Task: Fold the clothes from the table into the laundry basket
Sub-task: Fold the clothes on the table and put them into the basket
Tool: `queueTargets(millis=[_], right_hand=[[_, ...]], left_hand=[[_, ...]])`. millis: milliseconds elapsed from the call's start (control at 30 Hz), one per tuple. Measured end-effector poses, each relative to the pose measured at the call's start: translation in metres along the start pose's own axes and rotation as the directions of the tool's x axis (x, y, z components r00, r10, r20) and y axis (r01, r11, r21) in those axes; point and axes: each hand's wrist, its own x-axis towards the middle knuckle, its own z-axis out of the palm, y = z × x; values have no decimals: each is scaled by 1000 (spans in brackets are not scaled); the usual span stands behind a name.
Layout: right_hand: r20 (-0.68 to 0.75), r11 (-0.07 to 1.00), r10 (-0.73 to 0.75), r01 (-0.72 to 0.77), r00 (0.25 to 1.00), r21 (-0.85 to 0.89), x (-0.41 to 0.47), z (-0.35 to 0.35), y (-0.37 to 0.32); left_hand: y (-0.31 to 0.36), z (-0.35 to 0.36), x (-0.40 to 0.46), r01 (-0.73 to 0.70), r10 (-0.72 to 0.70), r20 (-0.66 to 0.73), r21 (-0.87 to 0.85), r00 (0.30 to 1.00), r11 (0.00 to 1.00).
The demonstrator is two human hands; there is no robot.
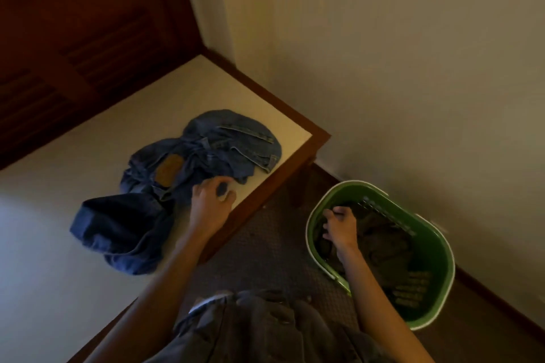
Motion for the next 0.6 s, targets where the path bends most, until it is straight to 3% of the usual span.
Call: queueTargets(millis=[100,167,300,433,600], right_hand=[[35,998,-46,47,998,-39,-8,37,-21],[65,993,-92,96,994,-66,-16,62,-34],[169,954,-170,205,971,-217,-28,113,-55],[294,898,-242,328,925,-293,-47,162,-74],[474,721,-392,583,789,-375,-89,239,-66]], left_hand=[[-47,-39,-4,164,-131,-141,256,981,953],[-93,-61,-8,311,-281,-134,372,950,875],[-178,-76,-25,504,-519,-37,300,854,810],[-204,-80,-34,447,-452,-51,284,891,848],[-215,-101,-21,353,-354,-40,235,934,905]])
